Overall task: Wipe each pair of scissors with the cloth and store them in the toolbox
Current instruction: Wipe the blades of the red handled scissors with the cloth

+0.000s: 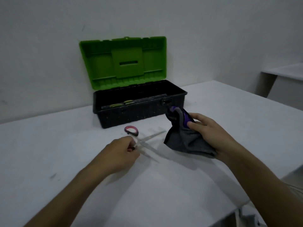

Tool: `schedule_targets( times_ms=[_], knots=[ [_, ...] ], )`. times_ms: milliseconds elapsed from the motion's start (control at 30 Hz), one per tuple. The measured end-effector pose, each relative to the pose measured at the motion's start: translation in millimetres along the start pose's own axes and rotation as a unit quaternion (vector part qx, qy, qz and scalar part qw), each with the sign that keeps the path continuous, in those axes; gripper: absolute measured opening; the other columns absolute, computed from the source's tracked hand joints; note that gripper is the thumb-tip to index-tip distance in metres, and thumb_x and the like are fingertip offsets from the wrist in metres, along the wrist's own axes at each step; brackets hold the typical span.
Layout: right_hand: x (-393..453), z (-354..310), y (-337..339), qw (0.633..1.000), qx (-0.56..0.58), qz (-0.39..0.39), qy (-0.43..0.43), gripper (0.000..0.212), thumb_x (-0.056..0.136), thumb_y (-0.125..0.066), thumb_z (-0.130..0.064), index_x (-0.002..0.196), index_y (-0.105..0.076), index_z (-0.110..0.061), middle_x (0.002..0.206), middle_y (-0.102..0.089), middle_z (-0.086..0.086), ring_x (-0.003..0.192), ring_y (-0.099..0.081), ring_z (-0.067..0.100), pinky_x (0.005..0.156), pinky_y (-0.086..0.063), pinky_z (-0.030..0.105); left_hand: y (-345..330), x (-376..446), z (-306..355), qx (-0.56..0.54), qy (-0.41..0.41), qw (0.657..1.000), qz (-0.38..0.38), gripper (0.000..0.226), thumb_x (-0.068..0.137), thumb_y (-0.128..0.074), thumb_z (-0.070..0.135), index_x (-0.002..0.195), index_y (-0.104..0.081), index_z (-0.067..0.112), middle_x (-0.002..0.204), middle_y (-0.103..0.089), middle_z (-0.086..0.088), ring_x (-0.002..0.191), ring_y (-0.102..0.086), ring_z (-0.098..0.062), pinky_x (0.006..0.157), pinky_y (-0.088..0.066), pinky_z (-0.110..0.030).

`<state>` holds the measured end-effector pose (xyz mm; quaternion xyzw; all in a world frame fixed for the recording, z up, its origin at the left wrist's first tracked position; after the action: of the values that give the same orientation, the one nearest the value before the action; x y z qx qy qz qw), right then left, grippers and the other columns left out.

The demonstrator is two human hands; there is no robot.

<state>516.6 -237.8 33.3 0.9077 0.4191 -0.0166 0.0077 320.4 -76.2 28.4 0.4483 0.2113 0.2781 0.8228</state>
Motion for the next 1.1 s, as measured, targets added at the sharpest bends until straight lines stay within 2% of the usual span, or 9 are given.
schedule_targets(
  times_ms=[133, 267, 400, 500, 567, 700, 867, 1000, 1100],
  knots=[
    [21, 9, -54, 0.998, -0.001, -0.045, -0.045, 0.024, 0.101, -0.05, -0.015, 0.12, -0.061, -0.023, 0.101, -0.074, 0.007, 0.087, -0.072, 0.02, 0.065, -0.055, 0.027, 23, -23, -53, -0.136, 0.077, 0.986, 0.059, 0.005, 0.09, -0.057, 0.014, 0.085, -0.06, 0.015, 0.074, -0.074, -0.005, 0.058, -0.067, -0.019, 0.063, -0.057, -0.036],
    [36, 20, -103, 0.966, -0.222, -0.135, 0.001, 0.028, 0.1, -0.051, -0.026, 0.128, -0.052, -0.031, 0.111, -0.068, -0.003, 0.093, -0.068, 0.014, 0.085, -0.054, 0.033, 38, -41, -101, -0.022, 0.117, 0.975, 0.188, 0.007, 0.085, -0.059, 0.027, 0.079, -0.055, 0.026, 0.076, -0.067, 0.003, 0.072, -0.063, -0.021, 0.07, -0.05, -0.035],
    [25, 1, -115, 0.772, -0.546, -0.105, 0.31, 0.051, 0.089, -0.048, -0.059, 0.134, -0.047, -0.036, 0.128, -0.046, -0.009, 0.115, -0.045, 0.015, 0.093, -0.042, 0.036, 35, -50, -109, 0.009, 0.104, 0.97, 0.219, 0.011, 0.084, -0.056, 0.03, 0.078, -0.047, 0.028, 0.074, -0.06, 0.008, 0.071, -0.058, -0.023, 0.064, -0.046, -0.032],
    [3, 7, -114, 0.688, -0.605, -0.217, 0.338, 0.056, 0.079, -0.043, -0.073, 0.127, -0.051, -0.045, 0.131, -0.039, -0.016, 0.123, -0.035, 0.01, 0.101, -0.033, 0.034, 31, -47, -105, -0.014, 0.086, 0.966, 0.242, 0.006, 0.084, -0.056, 0.028, 0.084, -0.05, 0.027, 0.079, -0.063, 0.006, 0.075, -0.059, -0.024, 0.07, -0.051, -0.036],
    [3, 21, -109, 0.64, -0.659, -0.186, 0.349, 0.049, 0.079, -0.045, -0.069, 0.121, -0.058, -0.045, 0.132, -0.044, -0.011, 0.123, -0.041, 0.017, 0.101, -0.037, 0.041, 28, -42, -97, -0.032, 0.071, 0.965, 0.249, 0.007, 0.084, -0.056, 0.027, 0.087, -0.05, 0.026, 0.083, -0.065, 0.006, 0.077, -0.06, -0.024, 0.073, -0.052, -0.038],
    [5, 21, -122, 0.625, -0.636, -0.103, 0.44, 0.013, 0.082, -0.07, -0.039, 0.093, -0.072, -0.033, 0.115, -0.057, -0.006, 0.108, -0.055, 0.023, 0.095, -0.035, 0.04, 23, -31, -87, -0.057, 0.051, 0.967, 0.243, 0.006, 0.085, -0.056, 0.027, 0.087, -0.051, 0.026, 0.077, -0.063, 0.008, 0.072, -0.059, -0.02, 0.067, -0.049, -0.036],
    [17, -12, -126, 0.757, -0.488, -0.087, 0.425, 0.017, 0.091, -0.051, -0.044, 0.096, -0.064, -0.034, 0.118, -0.053, -0.014, 0.109, -0.046, 0.014, 0.09, -0.041, 0.037, 29, -27, -87, -0.145, 0.037, 0.961, 0.234, 0.007, 0.086, -0.058, 0.017, 0.086, -0.055, 0.024, 0.071, -0.066, 0.004, 0.061, -0.061, -0.018, 0.061, -0.05, -0.034],
    [25, 2, -122, 0.658, -0.656, -0.231, 0.287, 0.044, 0.089, -0.057, -0.046, 0.13, -0.046, -0.056, 0.153, -0.017, -0.018, 0.139, -0.014, 0.013, 0.116, -0.017, 0.04, 28, -33, -93, -0.131, 0.027, 0.964, 0.23, 0.007, 0.087, -0.056, 0.016, 0.089, -0.057, 0.024, 0.065, -0.058, 0.009, 0.05, -0.048, -0.006, 0.048, -0.035, -0.014],
    [24, 11, -124, 0.641, -0.647, -0.234, 0.34, 0.035, 0.091, -0.057, -0.044, 0.123, -0.053, -0.056, 0.157, -0.017, -0.012, 0.143, -0.012, 0.018, 0.118, -0.009, 0.041, 24, -35, -94, -0.127, 0.026, 0.966, 0.223, 0.005, 0.089, -0.055, 0.018, 0.091, -0.056, 0.023, 0.069, -0.06, 0.009, 0.053, -0.048, -0.008, 0.049, -0.033, -0.014]
  ],
)
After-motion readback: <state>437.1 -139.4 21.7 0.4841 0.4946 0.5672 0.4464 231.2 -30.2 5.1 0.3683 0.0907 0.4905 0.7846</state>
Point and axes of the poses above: each hand's wrist, its own x-axis towards the middle knuckle, its own y-axis out of the back of the hand, z = x × y, the point moved 3 cm from there along x, towards the middle knuckle
